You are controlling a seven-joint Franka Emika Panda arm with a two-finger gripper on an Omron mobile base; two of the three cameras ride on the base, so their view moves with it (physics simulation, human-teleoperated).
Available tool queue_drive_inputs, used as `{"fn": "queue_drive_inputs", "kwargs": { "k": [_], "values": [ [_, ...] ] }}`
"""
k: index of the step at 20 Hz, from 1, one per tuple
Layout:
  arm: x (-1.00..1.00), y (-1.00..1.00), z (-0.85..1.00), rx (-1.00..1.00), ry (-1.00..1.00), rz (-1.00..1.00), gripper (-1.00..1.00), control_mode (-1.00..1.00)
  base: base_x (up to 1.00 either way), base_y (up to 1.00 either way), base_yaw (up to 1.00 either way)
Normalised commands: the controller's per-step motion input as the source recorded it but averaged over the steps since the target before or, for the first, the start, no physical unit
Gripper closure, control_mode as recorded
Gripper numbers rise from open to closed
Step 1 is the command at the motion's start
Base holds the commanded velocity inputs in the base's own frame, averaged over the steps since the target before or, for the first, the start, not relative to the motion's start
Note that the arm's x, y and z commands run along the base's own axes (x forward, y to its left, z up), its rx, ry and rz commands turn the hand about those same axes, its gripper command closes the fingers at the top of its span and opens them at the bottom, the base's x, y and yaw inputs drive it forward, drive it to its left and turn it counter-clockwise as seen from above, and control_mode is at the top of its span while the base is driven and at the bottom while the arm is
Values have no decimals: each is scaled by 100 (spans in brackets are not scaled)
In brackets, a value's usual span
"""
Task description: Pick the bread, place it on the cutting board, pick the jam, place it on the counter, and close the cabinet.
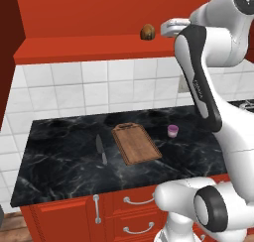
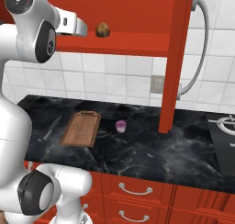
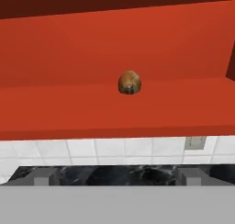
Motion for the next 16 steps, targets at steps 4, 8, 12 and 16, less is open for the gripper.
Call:
{"fn": "queue_drive_inputs", "kwargs": {
  "k": [4,8,12,16],
  "values": [
    [0,0,16,0,13,0,-100,-100,0,0,0],
    [0,0,3,0,10,0,-100,-100,0,0,0],
    [0,0,0,-1,3,0,-100,-100,0,0,0],
    [0,0,-14,-5,0,0,-100,-100,0,0,0]
  ]
}}
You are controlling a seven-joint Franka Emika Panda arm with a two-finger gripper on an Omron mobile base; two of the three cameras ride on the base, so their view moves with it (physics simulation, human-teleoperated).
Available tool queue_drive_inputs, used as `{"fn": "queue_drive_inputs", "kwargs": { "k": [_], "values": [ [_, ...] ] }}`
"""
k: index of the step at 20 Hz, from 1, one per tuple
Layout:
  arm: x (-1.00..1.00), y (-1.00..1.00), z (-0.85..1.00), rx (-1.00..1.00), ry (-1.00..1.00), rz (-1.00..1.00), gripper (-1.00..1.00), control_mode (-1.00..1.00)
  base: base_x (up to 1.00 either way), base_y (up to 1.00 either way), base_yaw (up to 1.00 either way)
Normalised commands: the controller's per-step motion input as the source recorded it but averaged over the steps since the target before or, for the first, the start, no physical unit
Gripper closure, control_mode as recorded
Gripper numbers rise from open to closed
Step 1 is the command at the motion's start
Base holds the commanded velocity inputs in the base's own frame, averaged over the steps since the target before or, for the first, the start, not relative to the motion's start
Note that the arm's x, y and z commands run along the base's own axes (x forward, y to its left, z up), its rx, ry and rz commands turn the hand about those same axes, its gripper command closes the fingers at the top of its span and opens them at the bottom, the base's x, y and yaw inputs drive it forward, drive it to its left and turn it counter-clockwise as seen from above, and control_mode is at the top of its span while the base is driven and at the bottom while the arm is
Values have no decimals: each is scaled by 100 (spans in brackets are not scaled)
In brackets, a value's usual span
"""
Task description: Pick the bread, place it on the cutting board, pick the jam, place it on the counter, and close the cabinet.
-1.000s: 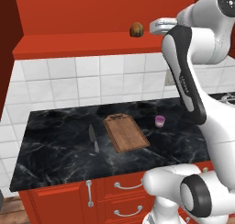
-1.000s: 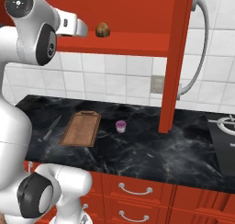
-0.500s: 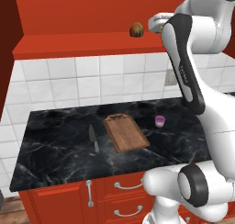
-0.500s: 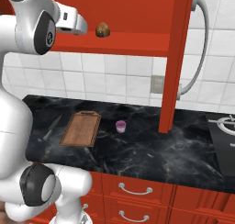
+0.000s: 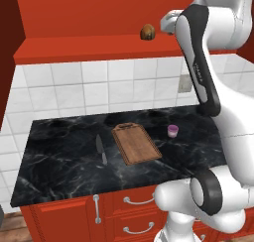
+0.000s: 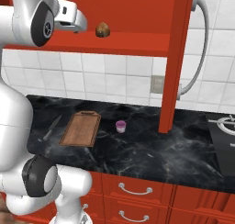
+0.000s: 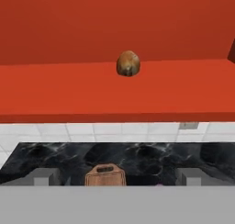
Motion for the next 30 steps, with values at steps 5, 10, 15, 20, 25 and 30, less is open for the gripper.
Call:
{"fn": "queue_drive_inputs", "kwargs": {
  "k": [5,10,15,20,25,30],
  "values": [
    [0,0,-20,-5,0,0,-100,-100,0,0,0],
    [0,0,-21,-4,-2,0,-100,-100,0,0,0],
    [5,0,-3,0,-2,0,-100,-100,0,0,0],
    [7,0,0,0,-7,0,-100,-100,0,0,0],
    [11,0,0,0,-9,0,-100,-100,0,0,0],
    [21,0,0,0,-5,0,-100,-100,0,0,0]
  ]
}}
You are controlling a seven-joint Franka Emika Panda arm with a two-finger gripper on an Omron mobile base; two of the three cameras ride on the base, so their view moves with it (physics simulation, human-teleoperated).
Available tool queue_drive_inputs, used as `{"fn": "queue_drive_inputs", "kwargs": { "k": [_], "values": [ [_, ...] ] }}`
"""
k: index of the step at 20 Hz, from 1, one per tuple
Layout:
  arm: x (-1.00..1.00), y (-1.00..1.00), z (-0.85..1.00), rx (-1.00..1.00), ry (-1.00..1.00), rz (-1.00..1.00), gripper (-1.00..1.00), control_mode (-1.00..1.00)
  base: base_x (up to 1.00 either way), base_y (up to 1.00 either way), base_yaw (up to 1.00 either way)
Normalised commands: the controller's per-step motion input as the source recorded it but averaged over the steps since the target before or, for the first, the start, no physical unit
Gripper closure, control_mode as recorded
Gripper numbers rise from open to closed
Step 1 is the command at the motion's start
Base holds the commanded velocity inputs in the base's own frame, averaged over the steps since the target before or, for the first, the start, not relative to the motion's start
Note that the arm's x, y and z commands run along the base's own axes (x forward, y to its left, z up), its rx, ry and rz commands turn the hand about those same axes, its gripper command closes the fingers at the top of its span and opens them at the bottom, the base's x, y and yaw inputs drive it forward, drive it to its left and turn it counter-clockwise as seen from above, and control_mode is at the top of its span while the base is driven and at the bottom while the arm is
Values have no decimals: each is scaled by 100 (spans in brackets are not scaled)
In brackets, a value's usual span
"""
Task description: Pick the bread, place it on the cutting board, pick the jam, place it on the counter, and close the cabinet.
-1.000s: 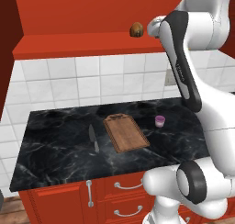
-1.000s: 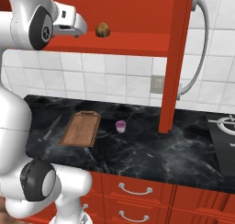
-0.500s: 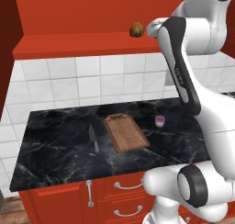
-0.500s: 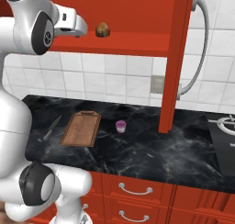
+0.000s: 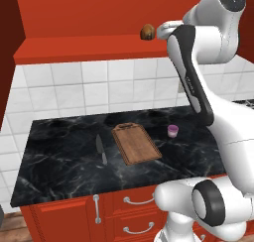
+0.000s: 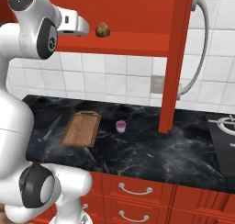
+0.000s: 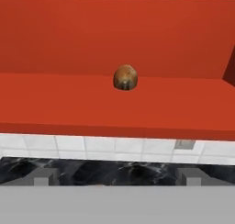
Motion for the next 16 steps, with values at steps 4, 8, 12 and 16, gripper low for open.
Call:
{"fn": "queue_drive_inputs", "kwargs": {
  "k": [4,8,12,16],
  "values": [
    [19,0,0,0,0,0,-100,-100,0,0,0],
    [23,0,0,0,0,0,-100,-100,0,0,0],
    [27,2,0,0,0,0,-100,-100,0,0,0],
    [24,3,0,0,0,0,-100,-100,0,0,0]
  ]
}}
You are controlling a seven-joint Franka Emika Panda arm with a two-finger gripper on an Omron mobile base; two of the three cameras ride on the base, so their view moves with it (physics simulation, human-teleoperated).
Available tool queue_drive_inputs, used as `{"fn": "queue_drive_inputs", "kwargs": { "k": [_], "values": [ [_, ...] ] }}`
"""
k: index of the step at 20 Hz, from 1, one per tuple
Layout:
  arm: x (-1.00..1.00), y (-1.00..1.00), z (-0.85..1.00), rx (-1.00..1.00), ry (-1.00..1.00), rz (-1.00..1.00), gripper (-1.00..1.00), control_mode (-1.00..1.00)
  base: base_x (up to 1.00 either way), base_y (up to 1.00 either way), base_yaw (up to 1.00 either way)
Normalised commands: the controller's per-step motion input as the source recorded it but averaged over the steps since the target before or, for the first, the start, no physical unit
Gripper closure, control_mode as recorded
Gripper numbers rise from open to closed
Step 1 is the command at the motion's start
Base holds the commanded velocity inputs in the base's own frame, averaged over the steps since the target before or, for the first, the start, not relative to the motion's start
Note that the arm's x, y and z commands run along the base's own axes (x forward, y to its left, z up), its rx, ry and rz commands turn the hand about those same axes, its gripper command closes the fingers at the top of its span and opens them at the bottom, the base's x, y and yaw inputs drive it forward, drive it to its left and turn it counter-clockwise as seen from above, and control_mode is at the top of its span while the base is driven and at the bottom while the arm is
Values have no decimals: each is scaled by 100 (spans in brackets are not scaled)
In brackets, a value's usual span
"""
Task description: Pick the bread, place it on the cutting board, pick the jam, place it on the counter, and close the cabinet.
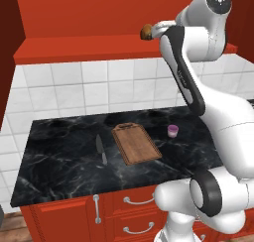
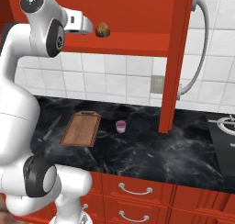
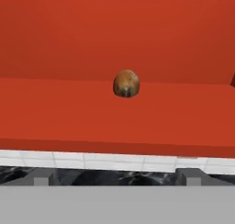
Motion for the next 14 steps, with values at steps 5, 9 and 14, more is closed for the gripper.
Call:
{"fn": "queue_drive_inputs", "kwargs": {
  "k": [5,9,14],
  "values": [
    [28,2,-1,0,0,0,-100,-100,0,0,0],
    [28,0,-5,0,0,0,-100,-100,0,0,0],
    [24,0,-6,0,0,0,-100,-100,0,0,0]
  ]
}}
